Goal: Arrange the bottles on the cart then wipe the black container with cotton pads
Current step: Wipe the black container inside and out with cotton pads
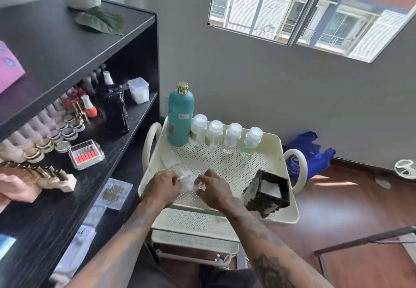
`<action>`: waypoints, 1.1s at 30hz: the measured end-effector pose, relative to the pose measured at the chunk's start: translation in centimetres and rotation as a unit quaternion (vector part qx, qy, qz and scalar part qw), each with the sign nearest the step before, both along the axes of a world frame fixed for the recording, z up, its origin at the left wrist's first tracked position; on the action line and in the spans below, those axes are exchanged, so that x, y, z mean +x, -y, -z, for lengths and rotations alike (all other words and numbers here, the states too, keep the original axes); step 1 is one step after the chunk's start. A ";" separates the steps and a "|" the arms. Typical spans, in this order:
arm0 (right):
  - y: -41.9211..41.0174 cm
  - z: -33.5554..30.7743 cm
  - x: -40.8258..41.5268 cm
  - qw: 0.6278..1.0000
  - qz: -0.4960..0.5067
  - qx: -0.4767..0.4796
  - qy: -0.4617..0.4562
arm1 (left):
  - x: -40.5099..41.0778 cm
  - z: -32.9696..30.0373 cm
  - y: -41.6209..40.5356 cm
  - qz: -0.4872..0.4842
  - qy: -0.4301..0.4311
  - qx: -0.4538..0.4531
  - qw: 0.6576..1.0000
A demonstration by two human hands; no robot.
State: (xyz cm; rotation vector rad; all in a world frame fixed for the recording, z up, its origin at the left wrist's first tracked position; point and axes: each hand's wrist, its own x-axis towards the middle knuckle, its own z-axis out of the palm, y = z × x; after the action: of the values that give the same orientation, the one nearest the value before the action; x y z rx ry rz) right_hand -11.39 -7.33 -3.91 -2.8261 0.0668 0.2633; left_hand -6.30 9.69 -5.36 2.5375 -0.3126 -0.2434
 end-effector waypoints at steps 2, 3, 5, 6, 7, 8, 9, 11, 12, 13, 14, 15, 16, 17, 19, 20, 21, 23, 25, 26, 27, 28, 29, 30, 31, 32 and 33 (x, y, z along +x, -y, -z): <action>0.0 0.2 0.0 1.000 0.004 0.003 0.010 | 0.1 0.1 0.0 -0.001 -0.001 -0.002 1.000; 0.0 0.3 -0.1 1.000 0.006 0.004 0.014 | 0.2 0.2 0.0 -0.001 -0.004 -0.003 1.000; 0.2 0.1 -0.4 1.000 0.011 0.008 0.016 | 0.1 0.2 0.0 -0.002 -0.005 -0.006 1.000; 0.3 -0.3 -0.6 1.000 0.010 0.013 0.019 | 0.1 0.2 0.0 -0.005 -0.005 -0.010 1.000; 0.5 -0.8 -0.9 0.999 0.009 0.019 0.026 | 0.1 0.2 0.0 -0.009 -0.005 -0.014 1.000; 0.7 -1.5 -1.2 0.999 0.008 0.026 0.034 | 0.1 0.2 0.0 -0.012 -0.005 -0.017 1.000; 1.0 -2.2 -1.6 0.998 0.007 0.032 0.044 | 0.1 0.2 0.0 -0.015 -0.005 -0.017 1.000; 1.7 -4.1 -2.5 0.997 0.013 0.050 0.065 | 0.1 0.4 -0.1 -0.016 -0.006 -0.015 1.000; 2.2 -5.2 -3.1 0.995 0.019 0.068 0.076 | 0.0 0.5 -0.1 -0.016 -0.004 -0.012 1.000; 2.8 -6.5 -3.7 0.991 0.029 0.091 0.089 | 0.0 0.5 -0.1 -0.016 -0.002 -0.008 1.000; 3.5 -7.8 -4.3 0.987 0.040 0.116 0.106 | 0.1 0.5 -0.1 -0.017 0.000 -0.006 1.000; 4.3 -9.3 -5.1 0.980 0.050 0.139 0.131 | 0.1 0.5 -0.1 -0.018 -0.001 -0.008 1.000; 5.3 -10.7 -5.8 0.973 0.060 0.150 0.167 | 0.1 0.6 -0.2 -0.018 -0.002 -0.012 1.000; 6.4 -12.0 -6.6 0.964 0.071 0.141 0.214 | 0.2 0.6 -0.2 -0.018 -0.003 -0.014 1.000; 8.7 -14.2 -8.2 0.938 0.094 0.086 0.322 | 0.2 0.5 -0.2 -0.016 -0.004 -0.014 1.000; 9.7 -14.9 -8.8 0.924 0.103 0.054 0.364 | 0.2 0.5 -0.2 -0.016 -0.004 -0.013 1.000; 10.6 -15.1 -9.4 0.914 0.111 0.027 0.390 | 0.1 0.5 -0.2 -0.016 -0.005 -0.012 1.000; 11.7 -14.5 -10.2 0.915 0.118 -0.023 0.386 | 0.2 0.4 -0.2 -0.017 -0.009 -0.012 1.000; 12.0 -12.7 -10.5 0.944 0.102 -0.063 0.309 | 0.1 0.4 -0.2 -0.016 -0.017 -0.013 1.000; 11.9 -11.8 -10.4 0.960 0.096 -0.077 0.250 | 0.1 0.4 -0.1 -0.015 -0.021 -0.015 1.000; 11.9 -11.1 -10.2 0.974 0.100 -0.090 0.184 | 0.0 0.5 -0.2 -0.014 -0.022 -0.018 0.999; 11.9 -10.7 -9.9 0.982 0.111 -0.107 0.114 | 0.0 0.5 -0.1 -0.013 -0.023 -0.020 0.999; 11.8 -10.6 -9.5 0.984 0.120 -0.126 0.046 | 0.0 0.4 -0.2 -0.012 -0.026 -0.023 0.999; 11.8 -10.8 -9.1 0.982 0.126 -0.140 -0.010 | 0.0 0.4 -0.2 -0.009 -0.029 -0.025 0.999; 11.8 -11.1 -8.7 0.978 0.129 -0.154 -0.051 | 0.0 0.4 -0.3 -0.004 -0.033 -0.023 0.999; 11.6 -11.4 -8.4 0.974 0.126 -0.171 -0.079 | 0.0 0.4 -0.3 0.000 -0.036 -0.020 0.999; 11.6 -11.6 -8.0 0.970 0.117 -0.187 -0.100 | -0.1 0.3 -0.4 0.002 -0.038 -0.015 0.999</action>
State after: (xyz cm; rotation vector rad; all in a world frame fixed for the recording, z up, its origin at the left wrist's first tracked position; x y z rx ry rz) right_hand -19.41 -18.89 7.72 -3.1102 0.5432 0.5296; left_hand -6.37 10.05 -5.70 2.4905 -0.2899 -0.3338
